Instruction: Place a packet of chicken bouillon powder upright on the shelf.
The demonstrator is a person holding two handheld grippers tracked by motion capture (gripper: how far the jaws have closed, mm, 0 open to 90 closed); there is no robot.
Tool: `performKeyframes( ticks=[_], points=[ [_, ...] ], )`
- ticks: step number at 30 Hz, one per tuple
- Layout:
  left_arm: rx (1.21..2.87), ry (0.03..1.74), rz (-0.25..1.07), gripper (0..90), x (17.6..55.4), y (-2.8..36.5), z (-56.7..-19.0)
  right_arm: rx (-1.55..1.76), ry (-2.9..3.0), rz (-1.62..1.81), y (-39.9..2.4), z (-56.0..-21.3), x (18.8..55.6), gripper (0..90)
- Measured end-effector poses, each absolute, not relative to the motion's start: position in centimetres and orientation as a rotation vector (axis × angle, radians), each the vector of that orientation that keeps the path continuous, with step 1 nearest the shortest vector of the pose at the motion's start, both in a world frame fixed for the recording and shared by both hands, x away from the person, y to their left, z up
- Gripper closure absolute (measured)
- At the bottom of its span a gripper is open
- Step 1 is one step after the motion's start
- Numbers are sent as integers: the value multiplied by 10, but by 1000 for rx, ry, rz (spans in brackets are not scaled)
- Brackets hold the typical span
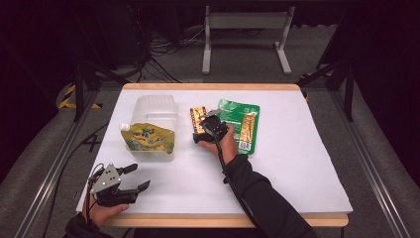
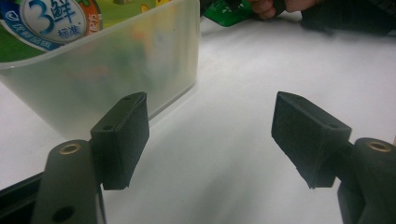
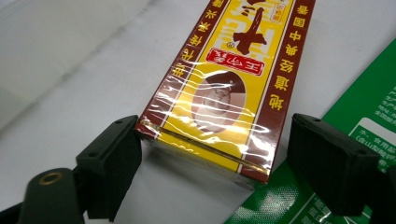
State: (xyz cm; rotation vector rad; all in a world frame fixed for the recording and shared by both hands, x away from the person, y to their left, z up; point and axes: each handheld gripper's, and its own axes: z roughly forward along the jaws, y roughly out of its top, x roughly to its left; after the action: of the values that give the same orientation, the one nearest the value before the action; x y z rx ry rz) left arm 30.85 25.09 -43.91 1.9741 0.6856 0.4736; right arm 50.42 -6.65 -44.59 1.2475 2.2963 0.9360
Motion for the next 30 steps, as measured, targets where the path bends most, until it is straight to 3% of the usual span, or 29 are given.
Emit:
performKeyframes(
  ticks=[4,7,30],
  points=[
    [1980,679,470,285,309,250,-440,1210,2313,906,-67,-442,502,291],
    [1985,678,470,286,308,250,-440,1159,2331,939,-71,-441,501,308],
    [2022,671,457,284,309,243,-442,901,2349,1275,-123,-403,472,329]
  ],
)
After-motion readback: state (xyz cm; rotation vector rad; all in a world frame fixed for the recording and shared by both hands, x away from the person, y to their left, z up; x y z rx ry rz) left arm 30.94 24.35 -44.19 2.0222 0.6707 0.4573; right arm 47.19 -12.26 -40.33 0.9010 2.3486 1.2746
